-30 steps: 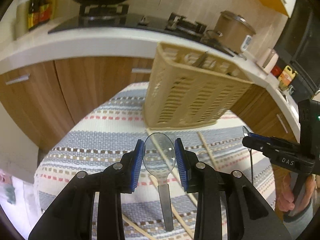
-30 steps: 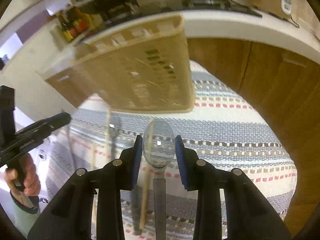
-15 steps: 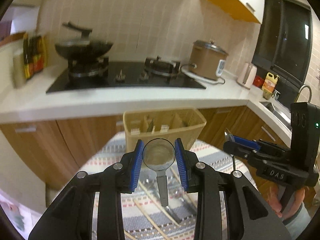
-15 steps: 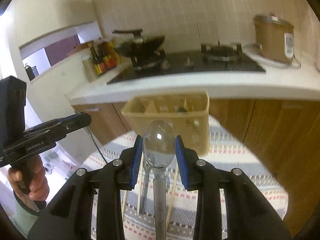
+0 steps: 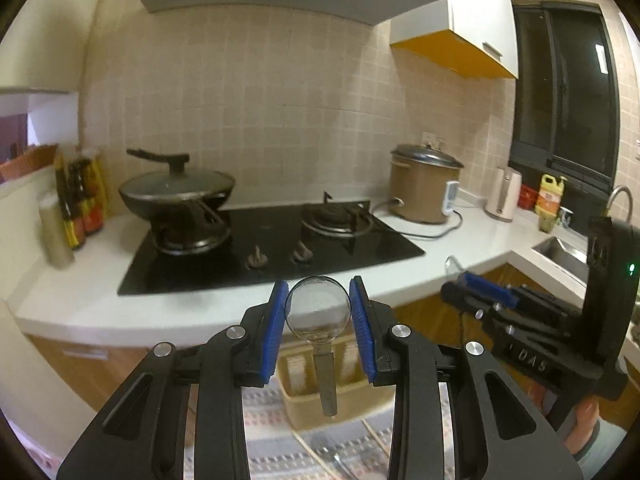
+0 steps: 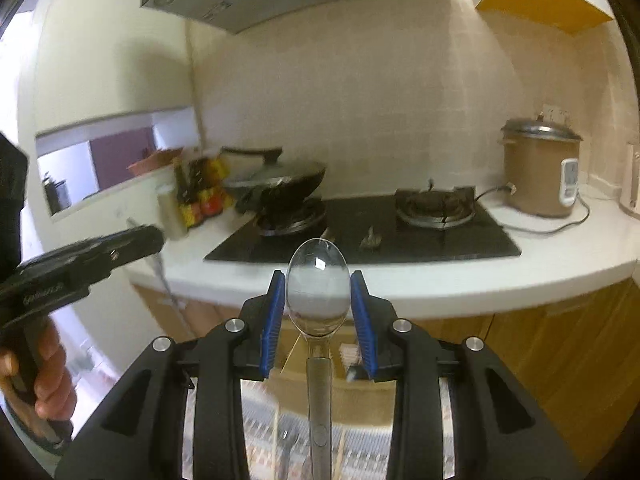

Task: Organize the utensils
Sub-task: 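Carry both clear spoons over the beige caddy and open both tools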

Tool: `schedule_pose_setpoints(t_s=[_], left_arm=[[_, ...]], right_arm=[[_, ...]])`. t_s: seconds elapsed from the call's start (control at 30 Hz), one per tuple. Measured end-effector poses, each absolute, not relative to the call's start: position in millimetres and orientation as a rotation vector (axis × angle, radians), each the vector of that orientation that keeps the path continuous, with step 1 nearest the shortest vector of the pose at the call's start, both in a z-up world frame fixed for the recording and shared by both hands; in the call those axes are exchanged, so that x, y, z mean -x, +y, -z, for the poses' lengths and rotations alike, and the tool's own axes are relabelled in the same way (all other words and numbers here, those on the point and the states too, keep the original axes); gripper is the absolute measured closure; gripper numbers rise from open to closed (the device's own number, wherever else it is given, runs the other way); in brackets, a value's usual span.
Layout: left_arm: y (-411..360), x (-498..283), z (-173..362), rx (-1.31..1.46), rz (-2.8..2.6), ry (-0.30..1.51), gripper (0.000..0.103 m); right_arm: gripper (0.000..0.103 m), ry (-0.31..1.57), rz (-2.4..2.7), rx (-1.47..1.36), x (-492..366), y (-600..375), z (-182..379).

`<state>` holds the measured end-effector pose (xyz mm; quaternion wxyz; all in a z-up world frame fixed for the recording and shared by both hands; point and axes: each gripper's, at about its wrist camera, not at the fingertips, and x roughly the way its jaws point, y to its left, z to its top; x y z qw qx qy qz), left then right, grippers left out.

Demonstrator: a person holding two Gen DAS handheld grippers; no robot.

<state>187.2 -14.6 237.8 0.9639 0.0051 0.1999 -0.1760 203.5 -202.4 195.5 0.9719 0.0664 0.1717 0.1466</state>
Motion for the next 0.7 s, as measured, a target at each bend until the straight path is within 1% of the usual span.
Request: schedule_pose_setpoints(t_s=[0.13,0.3,0.43,0.53,0.7], left_arm=[[-10.7,-212.2,-234.9,0.007,0.341,0.413,0.073],[0.0,-239.5,-220.3,0.048,0.326,0.436,0.073],[6.4,-259.7,-205.1,0.075,0.316,0.459,0.073],[6.9,-270.1,-193.8,0.088,0.319,0.469,0.073],[-1.0,-280.2,-177.0,0.060,0.312,0.486,0.073]], right_arm=[[0.073,0.313,-0.219,-0.108,-232.4,-201.5,-200.1],[0.073,0.288,-0.151,-0.059,-263.4,-195.0,-193.1],[0.073,0.286,-0.140,-0.027,-287.7,-192.1,-174.4],[0.073,0.314,-0.156,-0.068,-301.3,-196.4,-160.8],[0.073,0.315,-0.135,-0.064,-308.8,-198.9,-143.7]])
